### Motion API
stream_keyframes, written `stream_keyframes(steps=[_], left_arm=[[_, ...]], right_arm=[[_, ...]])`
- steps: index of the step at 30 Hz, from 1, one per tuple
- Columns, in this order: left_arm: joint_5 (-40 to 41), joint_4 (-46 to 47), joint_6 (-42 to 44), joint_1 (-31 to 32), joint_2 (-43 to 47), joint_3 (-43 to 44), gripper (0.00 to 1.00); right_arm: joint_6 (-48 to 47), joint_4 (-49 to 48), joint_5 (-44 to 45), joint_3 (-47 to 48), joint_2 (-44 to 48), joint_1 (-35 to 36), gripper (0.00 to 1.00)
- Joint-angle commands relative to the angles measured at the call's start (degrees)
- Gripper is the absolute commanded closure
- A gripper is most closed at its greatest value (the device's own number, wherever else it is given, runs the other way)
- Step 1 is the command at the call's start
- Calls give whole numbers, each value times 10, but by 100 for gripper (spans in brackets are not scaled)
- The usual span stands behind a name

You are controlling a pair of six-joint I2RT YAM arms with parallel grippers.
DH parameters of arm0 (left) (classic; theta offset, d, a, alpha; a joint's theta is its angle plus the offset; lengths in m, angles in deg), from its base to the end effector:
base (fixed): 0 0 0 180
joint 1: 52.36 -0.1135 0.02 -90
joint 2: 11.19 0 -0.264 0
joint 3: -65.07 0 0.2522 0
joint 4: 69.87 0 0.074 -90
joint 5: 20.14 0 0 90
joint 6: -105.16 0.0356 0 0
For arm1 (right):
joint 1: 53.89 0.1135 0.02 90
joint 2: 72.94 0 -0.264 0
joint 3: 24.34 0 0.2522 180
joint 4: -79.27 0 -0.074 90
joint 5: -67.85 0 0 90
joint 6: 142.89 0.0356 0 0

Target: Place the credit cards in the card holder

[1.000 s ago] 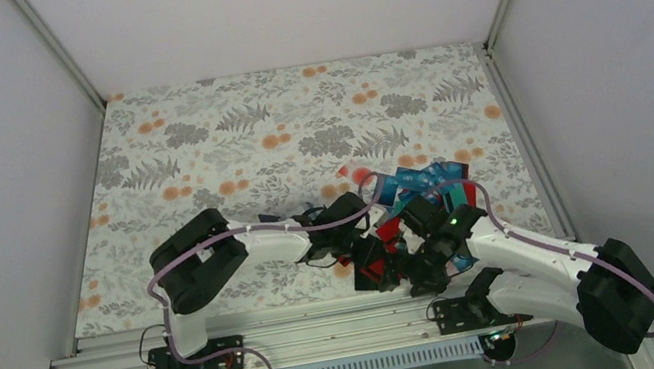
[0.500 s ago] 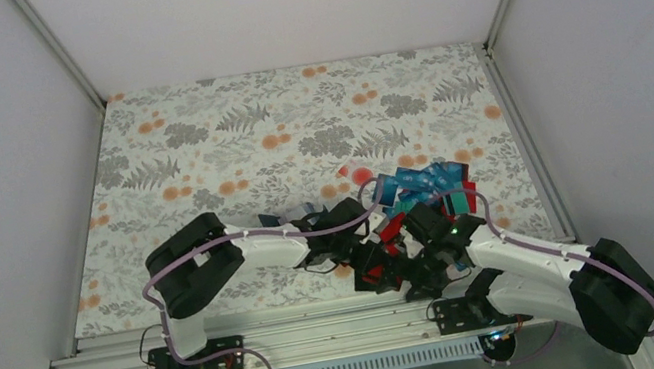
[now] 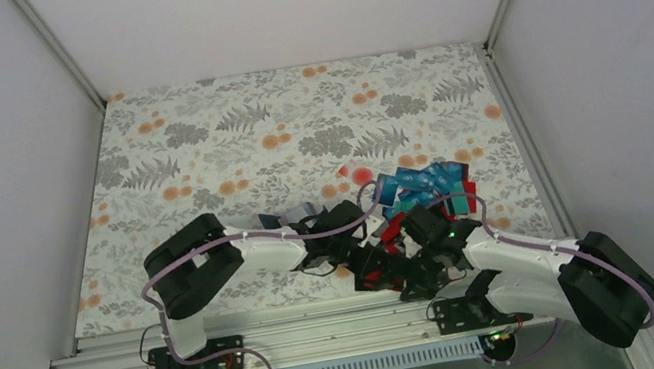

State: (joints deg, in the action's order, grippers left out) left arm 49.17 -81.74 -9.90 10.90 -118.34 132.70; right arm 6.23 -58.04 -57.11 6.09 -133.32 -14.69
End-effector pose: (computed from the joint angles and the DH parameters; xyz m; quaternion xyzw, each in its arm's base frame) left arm 0.1505 -0.3266 0.1214 0.3599 0.8579 -0.3482 0.1152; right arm 0.0947 0.1036 0.1186 -0.1184 -0.9365 -0.3031 0.1305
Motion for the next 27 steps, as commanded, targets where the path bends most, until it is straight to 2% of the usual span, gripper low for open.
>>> stream_keyframes(steps=[1,6,13,19,27], left_arm=[[-33,-15,1,7,3,-27,78],[-39,-12,5,10,0,-32,78],[-41,-7,3,9,-9,-30,78],[-45,-1,0,10,-12,-31,78],[-29,-22,-34,1,30,-15,78]], right_arm=[[18,-31,11,-10,-2,0,25],[17,-34,13,-8,-3,0,35],[8,-11,23,10,1,0,59],[-1,18,39,38,10,-1,74],[-8,41,44,57,19,-1,95]])
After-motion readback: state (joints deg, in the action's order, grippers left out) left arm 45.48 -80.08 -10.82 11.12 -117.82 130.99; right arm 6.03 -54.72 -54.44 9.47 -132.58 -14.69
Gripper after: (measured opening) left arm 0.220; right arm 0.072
